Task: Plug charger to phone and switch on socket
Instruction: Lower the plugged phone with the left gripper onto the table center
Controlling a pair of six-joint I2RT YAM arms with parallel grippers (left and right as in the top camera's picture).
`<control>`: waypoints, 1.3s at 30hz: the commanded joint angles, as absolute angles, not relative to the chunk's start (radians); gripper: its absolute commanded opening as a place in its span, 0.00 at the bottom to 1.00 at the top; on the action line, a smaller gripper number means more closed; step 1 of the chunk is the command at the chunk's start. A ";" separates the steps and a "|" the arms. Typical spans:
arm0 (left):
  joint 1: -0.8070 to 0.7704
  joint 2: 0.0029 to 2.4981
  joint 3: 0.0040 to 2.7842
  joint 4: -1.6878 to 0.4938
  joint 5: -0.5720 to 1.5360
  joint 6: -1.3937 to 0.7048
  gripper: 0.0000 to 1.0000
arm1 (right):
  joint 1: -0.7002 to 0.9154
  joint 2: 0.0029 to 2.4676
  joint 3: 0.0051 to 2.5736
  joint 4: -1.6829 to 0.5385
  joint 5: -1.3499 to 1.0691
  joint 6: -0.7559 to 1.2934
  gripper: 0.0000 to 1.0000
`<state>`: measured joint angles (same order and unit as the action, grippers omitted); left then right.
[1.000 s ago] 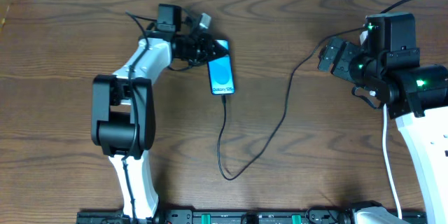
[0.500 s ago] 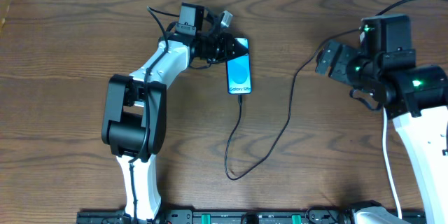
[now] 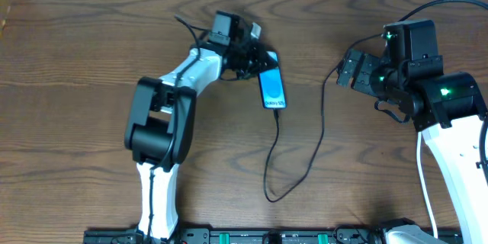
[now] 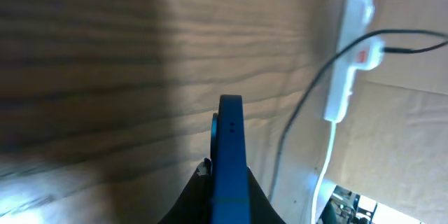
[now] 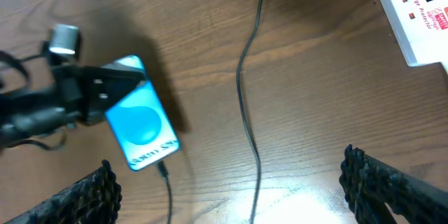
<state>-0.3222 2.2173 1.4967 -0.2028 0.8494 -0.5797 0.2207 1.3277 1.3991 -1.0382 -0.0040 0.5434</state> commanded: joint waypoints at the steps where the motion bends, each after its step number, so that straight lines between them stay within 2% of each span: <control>1: -0.341 2.243 1.501 -0.200 0.855 -0.604 0.07 | 0.224 1.320 1.393 -1.040 0.001 0.533 0.99; 27: -0.392 2.339 1.500 -0.201 0.855 -0.637 0.08 | 0.231 1.320 1.393 -1.043 0.001 0.533 0.99; 33: -0.392 2.339 1.500 -0.202 0.855 -0.622 0.29 | 0.231 1.320 1.393 -1.043 0.001 0.525 0.99; 37: -0.392 2.339 1.500 -0.208 0.844 -0.622 0.32 | 0.231 1.320 1.393 -1.044 0.001 0.525 0.99; 39: -0.392 2.339 1.500 -0.208 0.839 -0.622 0.38 | 0.231 1.320 1.393 -1.044 0.001 0.525 0.99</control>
